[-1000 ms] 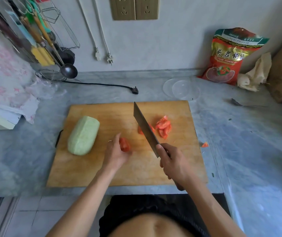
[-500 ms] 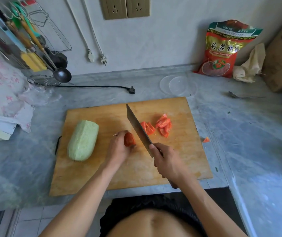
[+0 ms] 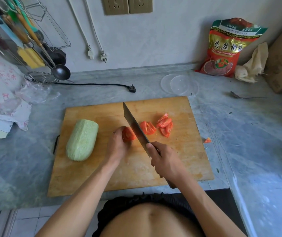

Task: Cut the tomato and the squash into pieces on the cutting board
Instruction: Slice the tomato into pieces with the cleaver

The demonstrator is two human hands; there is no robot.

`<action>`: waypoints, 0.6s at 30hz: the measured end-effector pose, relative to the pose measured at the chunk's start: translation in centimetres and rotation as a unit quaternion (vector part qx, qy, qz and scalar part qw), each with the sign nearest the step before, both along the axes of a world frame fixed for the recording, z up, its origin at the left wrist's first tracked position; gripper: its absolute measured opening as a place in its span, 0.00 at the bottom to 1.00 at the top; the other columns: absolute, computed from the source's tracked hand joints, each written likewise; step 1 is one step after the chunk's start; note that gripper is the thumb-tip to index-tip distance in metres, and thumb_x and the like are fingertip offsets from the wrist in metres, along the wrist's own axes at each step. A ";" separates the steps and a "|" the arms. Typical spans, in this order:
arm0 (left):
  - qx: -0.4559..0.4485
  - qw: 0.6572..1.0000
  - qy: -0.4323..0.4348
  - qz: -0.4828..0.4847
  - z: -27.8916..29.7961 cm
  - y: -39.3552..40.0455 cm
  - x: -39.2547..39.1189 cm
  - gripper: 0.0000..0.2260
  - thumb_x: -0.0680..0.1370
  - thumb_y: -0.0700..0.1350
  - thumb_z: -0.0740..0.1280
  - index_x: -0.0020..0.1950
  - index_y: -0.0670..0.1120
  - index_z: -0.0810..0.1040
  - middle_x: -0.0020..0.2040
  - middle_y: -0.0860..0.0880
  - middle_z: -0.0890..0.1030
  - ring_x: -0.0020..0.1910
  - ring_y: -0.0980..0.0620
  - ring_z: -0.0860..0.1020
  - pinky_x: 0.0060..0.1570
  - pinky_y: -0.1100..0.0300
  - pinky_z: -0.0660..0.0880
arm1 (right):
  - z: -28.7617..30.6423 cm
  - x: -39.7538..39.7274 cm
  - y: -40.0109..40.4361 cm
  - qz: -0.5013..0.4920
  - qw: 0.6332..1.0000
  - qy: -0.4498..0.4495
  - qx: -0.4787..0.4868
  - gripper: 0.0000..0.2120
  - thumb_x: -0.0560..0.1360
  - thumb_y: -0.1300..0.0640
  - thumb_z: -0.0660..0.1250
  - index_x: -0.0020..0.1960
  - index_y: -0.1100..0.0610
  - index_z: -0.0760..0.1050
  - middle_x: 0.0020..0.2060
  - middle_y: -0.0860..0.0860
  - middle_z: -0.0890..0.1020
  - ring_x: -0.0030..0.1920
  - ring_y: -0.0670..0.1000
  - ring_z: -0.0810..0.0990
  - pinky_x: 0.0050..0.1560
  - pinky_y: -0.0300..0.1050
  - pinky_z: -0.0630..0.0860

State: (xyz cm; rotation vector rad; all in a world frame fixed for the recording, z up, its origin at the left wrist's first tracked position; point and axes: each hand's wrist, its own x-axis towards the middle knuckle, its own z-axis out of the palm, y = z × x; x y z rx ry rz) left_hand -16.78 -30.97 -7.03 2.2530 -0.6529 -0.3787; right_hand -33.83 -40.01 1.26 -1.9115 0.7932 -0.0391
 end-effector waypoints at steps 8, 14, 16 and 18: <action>0.030 0.999 0.005 -0.039 0.4 -0.2 0.8 0.18 0.68 0.40 0.78 0.56 0.45 0.80 0.52 0.44 0.82 0.51 0.44 0.80 0.47 0.57 0.75 | 0.0 0.4 0.5 0.005 1.000 -0.007 0.015 0.21 0.84 0.46 0.55 0.50 0.63 0.75 0.36 0.67 0.78 0.28 0.53 0.69 0.26 0.54 0.70; 0.059 0.997 -0.011 -0.042 1.1 -0.5 1.1 0.16 0.68 0.41 0.78 0.55 0.45 0.82 0.51 0.43 0.84 0.53 0.42 0.80 0.46 0.58 0.73 | -0.1 0.6 0.5 0.005 1.000 -0.008 0.022 0.21 0.84 0.47 0.55 0.50 0.65 0.75 0.36 0.67 0.78 0.28 0.53 0.68 0.26 0.53 0.69; 0.067 0.997 -0.012 -0.043 1.3 -0.6 1.2 0.17 0.68 0.41 0.79 0.55 0.44 0.82 0.52 0.43 0.84 0.53 0.43 0.80 0.46 0.60 0.71 | -0.1 0.9 0.4 0.007 1.000 -0.003 0.022 0.21 0.84 0.46 0.55 0.49 0.63 0.75 0.35 0.64 0.77 0.28 0.52 0.68 0.27 0.54 0.70; 0.073 0.996 -0.009 -0.047 1.4 -0.7 1.3 0.17 0.68 0.41 0.79 0.56 0.45 0.82 0.52 0.43 0.84 0.53 0.43 0.80 0.47 0.58 0.72 | -0.1 1.6 0.4 0.005 1.000 -0.001 0.017 0.21 0.84 0.46 0.55 0.48 0.63 0.74 0.35 0.64 0.78 0.28 0.52 0.69 0.28 0.55 0.71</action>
